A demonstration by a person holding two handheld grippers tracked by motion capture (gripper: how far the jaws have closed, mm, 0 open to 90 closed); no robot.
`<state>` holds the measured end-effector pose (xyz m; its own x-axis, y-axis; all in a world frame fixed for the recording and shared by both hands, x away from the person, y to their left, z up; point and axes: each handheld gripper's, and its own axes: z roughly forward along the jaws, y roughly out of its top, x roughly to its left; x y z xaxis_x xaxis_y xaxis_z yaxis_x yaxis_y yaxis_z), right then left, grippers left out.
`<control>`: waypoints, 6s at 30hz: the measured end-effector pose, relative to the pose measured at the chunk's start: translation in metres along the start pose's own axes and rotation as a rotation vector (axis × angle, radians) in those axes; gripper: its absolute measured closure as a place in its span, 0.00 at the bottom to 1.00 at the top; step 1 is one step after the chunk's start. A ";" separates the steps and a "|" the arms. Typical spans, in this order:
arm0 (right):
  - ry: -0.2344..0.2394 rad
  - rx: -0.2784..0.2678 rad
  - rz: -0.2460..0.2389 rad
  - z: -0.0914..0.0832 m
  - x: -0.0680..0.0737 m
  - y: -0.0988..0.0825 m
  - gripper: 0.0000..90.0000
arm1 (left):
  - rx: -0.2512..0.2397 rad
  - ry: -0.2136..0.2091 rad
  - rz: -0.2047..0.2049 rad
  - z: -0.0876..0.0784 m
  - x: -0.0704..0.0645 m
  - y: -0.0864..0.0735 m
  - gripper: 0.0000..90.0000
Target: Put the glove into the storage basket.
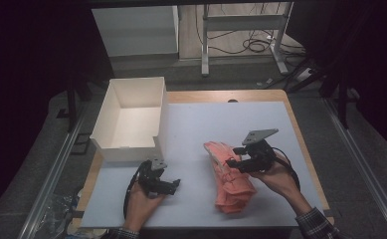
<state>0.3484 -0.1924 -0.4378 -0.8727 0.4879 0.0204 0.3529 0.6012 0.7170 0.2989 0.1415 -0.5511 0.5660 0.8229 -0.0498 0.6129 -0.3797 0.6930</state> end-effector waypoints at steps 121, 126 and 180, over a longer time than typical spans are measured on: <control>0.054 -0.019 0.206 0.063 0.058 -0.075 0.96 | 0.005 -0.002 0.006 0.000 0.001 0.000 0.02; 0.045 -0.021 0.202 0.068 0.056 -0.070 0.96 | 0.006 -0.002 0.004 0.000 0.000 0.000 0.02; -0.296 -0.044 0.281 0.010 -0.026 -0.113 0.52 | 0.045 -0.249 0.140 -0.039 0.006 0.050 0.01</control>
<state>0.3342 -0.2667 -0.5264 -0.6073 0.7941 0.0233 0.5436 0.3940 0.7411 0.3115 0.1444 -0.4885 0.7614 0.6342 -0.1344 0.5396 -0.5052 0.6735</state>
